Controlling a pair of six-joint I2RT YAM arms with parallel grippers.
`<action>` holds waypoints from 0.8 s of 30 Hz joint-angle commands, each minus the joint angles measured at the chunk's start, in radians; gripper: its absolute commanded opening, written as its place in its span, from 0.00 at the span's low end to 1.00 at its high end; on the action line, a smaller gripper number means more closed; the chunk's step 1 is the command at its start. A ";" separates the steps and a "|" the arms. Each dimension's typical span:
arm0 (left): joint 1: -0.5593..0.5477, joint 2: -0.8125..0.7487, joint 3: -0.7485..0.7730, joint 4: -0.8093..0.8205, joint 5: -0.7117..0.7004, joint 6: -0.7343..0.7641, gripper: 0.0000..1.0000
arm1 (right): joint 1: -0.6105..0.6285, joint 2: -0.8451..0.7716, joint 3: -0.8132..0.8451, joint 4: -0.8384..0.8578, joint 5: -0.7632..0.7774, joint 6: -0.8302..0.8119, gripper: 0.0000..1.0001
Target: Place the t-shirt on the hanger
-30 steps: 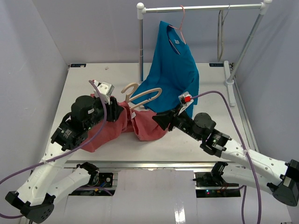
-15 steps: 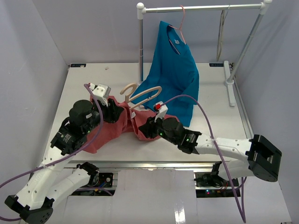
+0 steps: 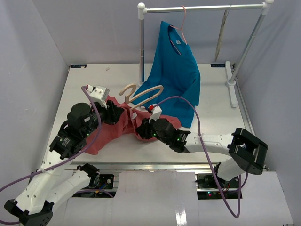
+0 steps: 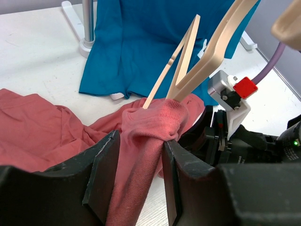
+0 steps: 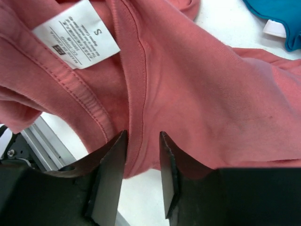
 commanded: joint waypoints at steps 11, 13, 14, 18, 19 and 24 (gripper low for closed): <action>-0.002 -0.062 0.001 0.057 0.105 0.005 0.00 | -0.040 -0.081 -0.099 0.164 0.059 -0.036 0.08; -0.002 -0.061 0.014 0.039 0.140 0.023 0.00 | -0.074 -0.156 -0.128 0.132 0.085 -0.038 0.08; -0.002 -0.062 0.020 0.029 0.168 0.042 0.00 | -0.091 -0.194 -0.145 0.099 0.117 -0.036 0.08; -0.002 -0.100 0.023 -0.003 0.209 0.112 0.00 | -0.188 -0.307 -0.193 -0.005 0.126 -0.037 0.08; -0.002 -0.111 0.023 -0.010 0.208 0.125 0.00 | -0.216 -0.329 -0.208 -0.017 0.114 -0.034 0.08; -0.002 -0.119 0.050 -0.067 0.280 0.191 0.00 | -0.341 -0.431 -0.262 -0.045 0.037 -0.031 0.08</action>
